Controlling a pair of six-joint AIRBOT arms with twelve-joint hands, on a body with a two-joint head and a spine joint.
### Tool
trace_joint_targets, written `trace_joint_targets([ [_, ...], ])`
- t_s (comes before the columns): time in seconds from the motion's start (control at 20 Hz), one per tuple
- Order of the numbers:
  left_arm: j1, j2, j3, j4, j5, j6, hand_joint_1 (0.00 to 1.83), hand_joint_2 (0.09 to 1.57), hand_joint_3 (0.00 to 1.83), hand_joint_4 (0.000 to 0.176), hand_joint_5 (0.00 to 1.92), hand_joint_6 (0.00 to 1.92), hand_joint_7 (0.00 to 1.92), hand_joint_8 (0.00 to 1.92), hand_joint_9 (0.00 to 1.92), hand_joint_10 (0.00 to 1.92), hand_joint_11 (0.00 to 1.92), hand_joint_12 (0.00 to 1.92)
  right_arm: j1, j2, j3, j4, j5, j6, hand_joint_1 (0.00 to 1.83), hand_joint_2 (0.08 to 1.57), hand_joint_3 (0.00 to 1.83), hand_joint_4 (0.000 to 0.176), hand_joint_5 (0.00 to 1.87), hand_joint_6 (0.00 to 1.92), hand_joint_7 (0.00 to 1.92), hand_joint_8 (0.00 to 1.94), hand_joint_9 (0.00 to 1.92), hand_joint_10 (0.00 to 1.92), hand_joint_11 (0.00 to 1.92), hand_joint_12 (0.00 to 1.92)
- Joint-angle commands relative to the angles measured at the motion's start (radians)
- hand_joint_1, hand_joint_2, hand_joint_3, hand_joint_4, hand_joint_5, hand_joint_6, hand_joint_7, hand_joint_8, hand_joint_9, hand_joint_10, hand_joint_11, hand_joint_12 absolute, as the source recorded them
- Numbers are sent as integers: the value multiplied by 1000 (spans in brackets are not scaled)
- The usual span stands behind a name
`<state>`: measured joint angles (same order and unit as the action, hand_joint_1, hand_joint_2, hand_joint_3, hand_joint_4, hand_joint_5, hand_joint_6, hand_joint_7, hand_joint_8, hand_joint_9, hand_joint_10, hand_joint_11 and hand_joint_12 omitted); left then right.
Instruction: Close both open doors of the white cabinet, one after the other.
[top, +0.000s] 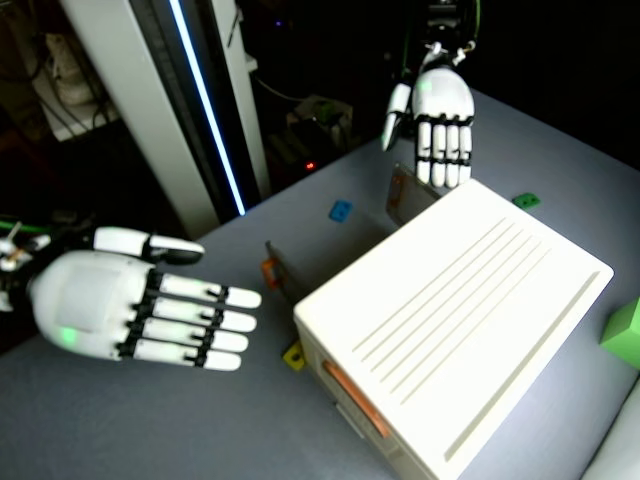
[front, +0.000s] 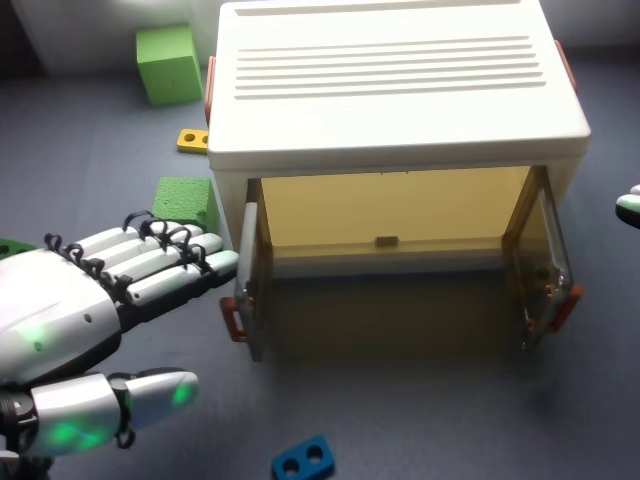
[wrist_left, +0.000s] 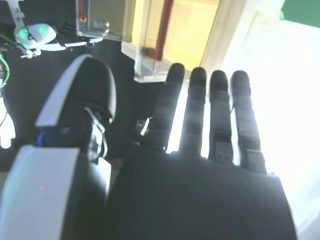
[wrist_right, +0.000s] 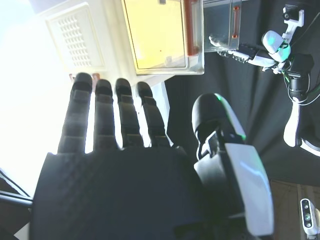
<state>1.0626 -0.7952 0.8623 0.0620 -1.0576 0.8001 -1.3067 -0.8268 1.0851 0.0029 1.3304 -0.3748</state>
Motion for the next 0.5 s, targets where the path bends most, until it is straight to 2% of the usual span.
trace_joint_targets([
  [0.0, -12, -5, 5, -2, -105, -10, 0, 1451, 0, 0, 84, 18, 39, 7, 33, 7, 42, 166, 8, 0, 3, 25, 116, 7, 0, 1441, 2, 17, 76, 2, 28, 0, 0, 0, 52, 1],
  [0.05, -22, -11, 8, 9, -98, -17, 0, 1451, 0, 0, 84, 15, 39, 6, 32, 6, 42, 167, 8, 0, 3, 26, 114, 7, 0, 1440, 1, 19, 74, 1, 29, 0, 0, 0, 52, 1],
  [0.15, -29, -18, 11, 19, -93, -24, 0, 1439, 0, 0, 107, 3, 60, 1, 55, 2, 67, 210, 8, -2, 5, 26, 112, 7, 0, 1447, 4, 7, 84, 4, 35, 3, 0, 0, 53, 1],
  [0.25, -34, -26, 15, 23, -92, -29, 0, 1435, 0, 0, 104, 0, 68, 2, 66, 2, 67, 222, 8, -4, 6, 26, 111, 7, 0, 1449, 4, 6, 77, 1, 35, 2, 0, 0, 58, 3],
  [0.3, -37, -29, 18, 27, -89, -32, 0, 1435, 0, 0, 107, 2, 73, 3, 72, 5, 66, 224, 9, -4, 7, 26, 111, 7, 0, 1449, 4, 17, 73, 0, 31, 0, 0, 0, 55, 1],
  [0.45, -45, -39, 23, 36, -81, -38, 0, 1437, 0, 0, 110, 2, 78, 4, 82, 7, 69, 233, 9, -5, 8, 26, 111, 7, 0, 1448, 2, 20, 78, 2, 29, 2, 0, 0, 54, 1],
])
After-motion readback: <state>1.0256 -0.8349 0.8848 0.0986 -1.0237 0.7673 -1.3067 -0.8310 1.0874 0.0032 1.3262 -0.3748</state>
